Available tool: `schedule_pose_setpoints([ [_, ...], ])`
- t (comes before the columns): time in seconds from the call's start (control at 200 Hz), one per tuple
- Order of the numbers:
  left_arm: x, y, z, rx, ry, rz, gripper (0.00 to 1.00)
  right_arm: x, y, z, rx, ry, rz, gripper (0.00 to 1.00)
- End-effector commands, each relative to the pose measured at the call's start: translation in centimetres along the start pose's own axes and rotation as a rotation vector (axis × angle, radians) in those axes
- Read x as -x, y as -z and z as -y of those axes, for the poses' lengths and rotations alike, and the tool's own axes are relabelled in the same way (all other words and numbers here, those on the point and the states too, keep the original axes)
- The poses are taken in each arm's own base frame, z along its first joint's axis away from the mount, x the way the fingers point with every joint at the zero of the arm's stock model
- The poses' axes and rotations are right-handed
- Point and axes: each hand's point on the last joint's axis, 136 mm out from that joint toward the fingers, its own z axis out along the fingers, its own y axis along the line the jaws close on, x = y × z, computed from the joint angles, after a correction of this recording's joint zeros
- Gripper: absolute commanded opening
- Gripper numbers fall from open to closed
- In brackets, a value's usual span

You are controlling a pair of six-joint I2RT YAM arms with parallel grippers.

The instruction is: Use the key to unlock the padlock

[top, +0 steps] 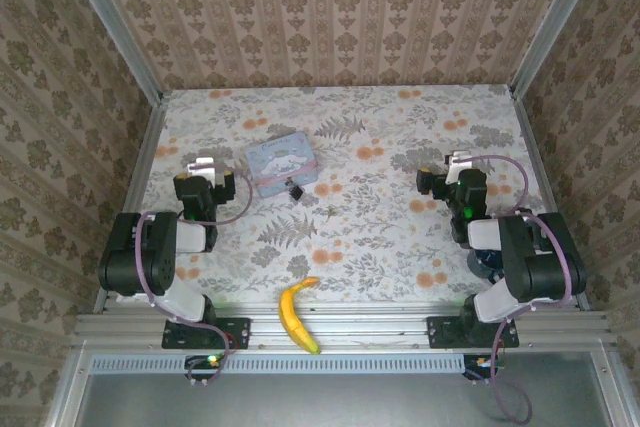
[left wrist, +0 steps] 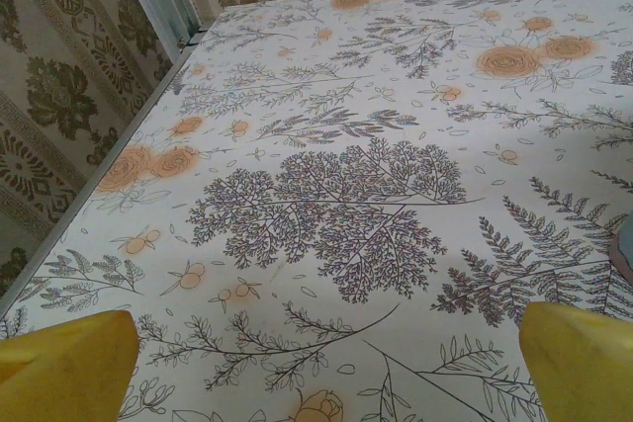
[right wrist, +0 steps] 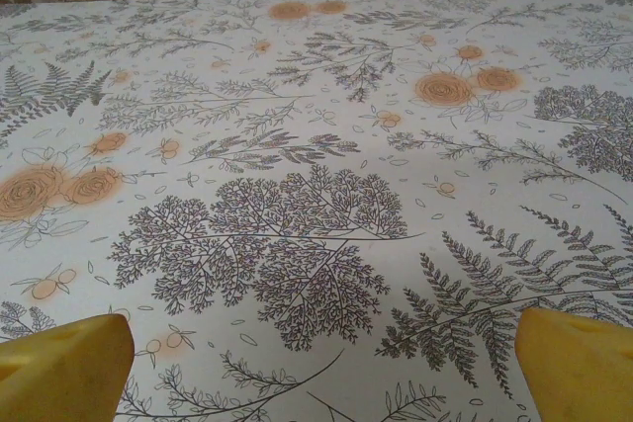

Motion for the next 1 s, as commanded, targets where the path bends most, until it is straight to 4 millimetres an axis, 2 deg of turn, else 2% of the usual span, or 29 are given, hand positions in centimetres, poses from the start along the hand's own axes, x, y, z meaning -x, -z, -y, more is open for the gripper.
schedule_pose_setpoints([
  [0.0, 1.00, 0.19, 0.21, -0.012, -0.006, 0.039, 1.00, 0.73, -0.18, 0.14, -0.015, -0.001, 0.014, 1.00],
  [0.995, 0.96, 0.15, 0.22, -0.018, -0.004, 0.037, 1.00, 0.71, -0.17, 0.17, -0.016, -0.001, 0.014, 1.00],
])
